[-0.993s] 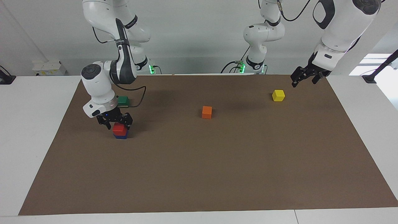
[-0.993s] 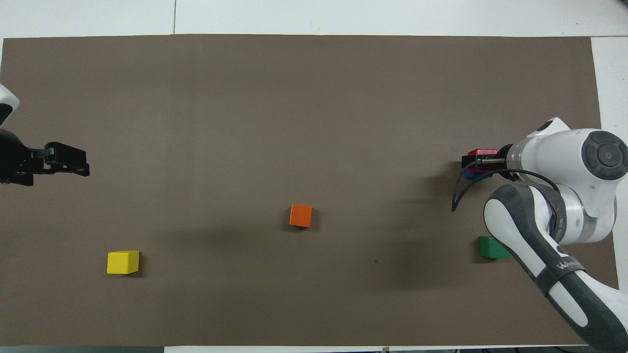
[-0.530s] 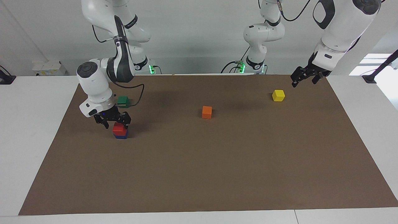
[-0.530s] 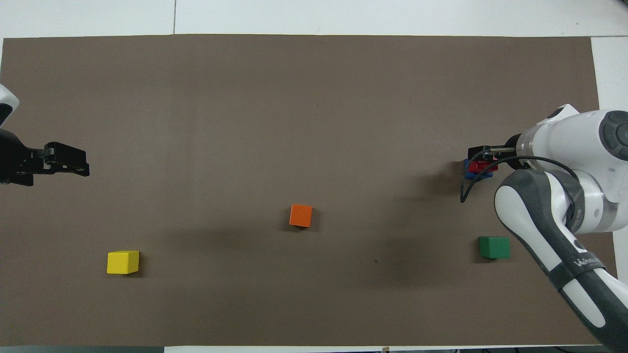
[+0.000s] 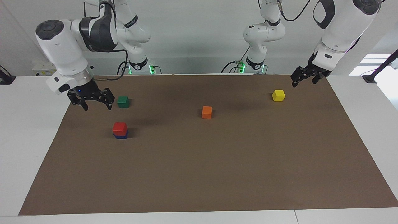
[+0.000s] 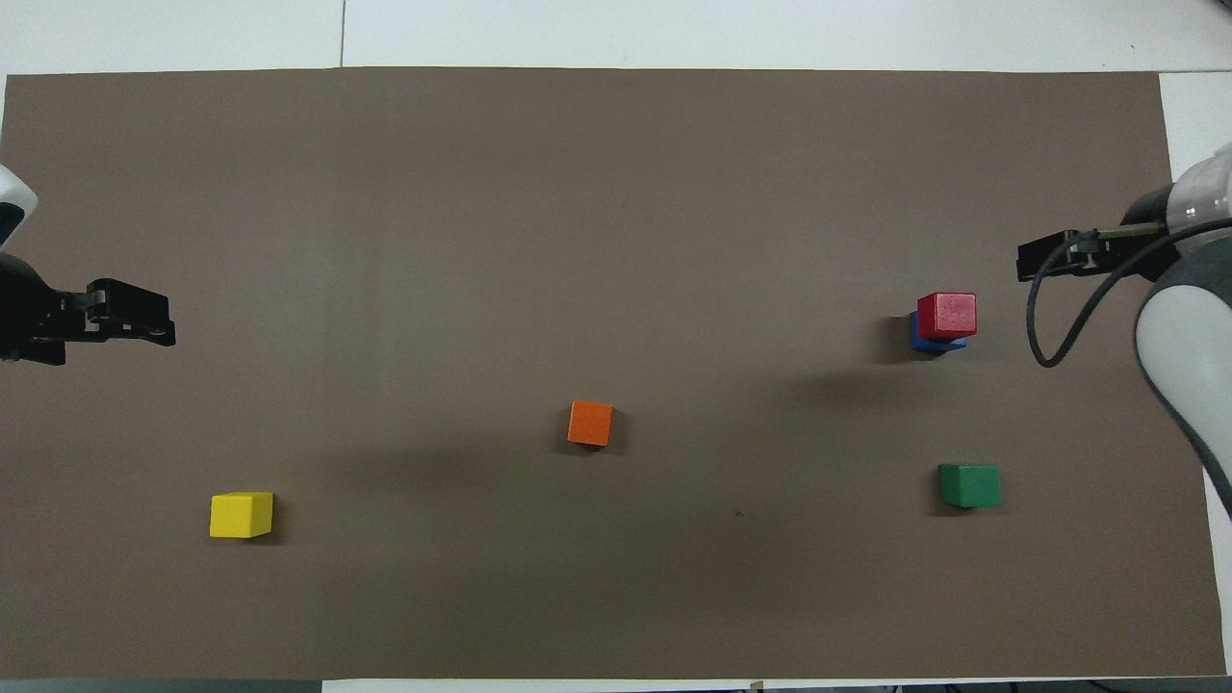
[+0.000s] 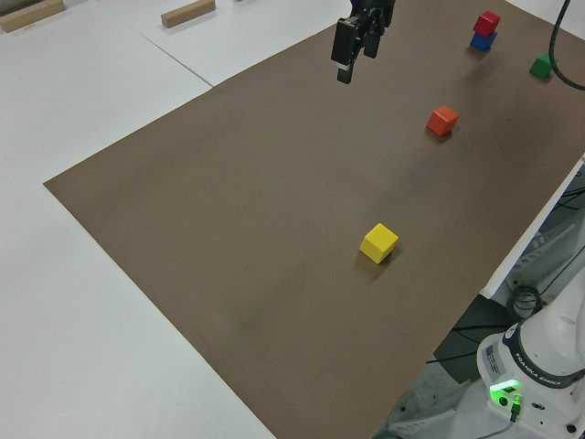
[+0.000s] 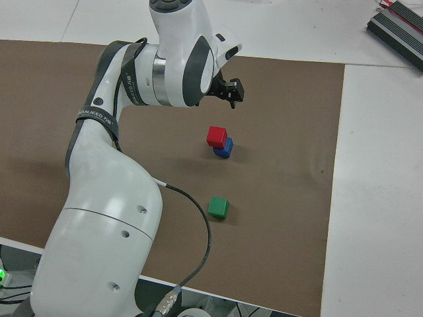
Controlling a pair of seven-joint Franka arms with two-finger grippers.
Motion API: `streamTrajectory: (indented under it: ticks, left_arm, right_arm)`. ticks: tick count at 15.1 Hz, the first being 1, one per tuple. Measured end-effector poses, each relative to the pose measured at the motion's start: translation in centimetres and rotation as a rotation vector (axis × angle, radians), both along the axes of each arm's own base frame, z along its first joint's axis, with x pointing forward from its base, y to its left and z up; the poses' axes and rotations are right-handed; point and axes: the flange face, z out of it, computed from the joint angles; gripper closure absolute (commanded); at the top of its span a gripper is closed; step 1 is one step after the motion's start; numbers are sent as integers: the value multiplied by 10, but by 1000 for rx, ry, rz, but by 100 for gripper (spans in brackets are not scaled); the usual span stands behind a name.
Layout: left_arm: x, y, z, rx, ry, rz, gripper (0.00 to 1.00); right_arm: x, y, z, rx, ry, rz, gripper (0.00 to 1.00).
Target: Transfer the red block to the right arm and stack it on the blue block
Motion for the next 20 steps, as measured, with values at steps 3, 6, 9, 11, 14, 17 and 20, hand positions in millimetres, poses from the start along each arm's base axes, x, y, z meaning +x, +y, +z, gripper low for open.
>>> streamTrajectory:
  ticks: [3,6,9,11,14,17,20]
  left_arm:
    - [0,0,0,0,0,0,0]
    - [0,0,0,0,0,0,0]
    - [0,0,0,0,0,0,0]
    - [0,0,0,0,0,0,0]
    - [0,0,0,0,0,0,0]
    - [0,0,0,0,0,0,0]
    - [0,0,0,0,0,0,0]
  right_arm:
    - [-18,-1,42,-4,52,7,0]
    - [-35,-3,77,-5,75,1,0]
    - [-51,-15,97,10,77,-18,0]
    - [-61,-25,106,27,78,-34,0]
    - [-71,-32,110,36,104,-43,0]
    - [-71,-30,95,38,119,-40,0]
    - [-67,-30,86,33,89,-35,0]
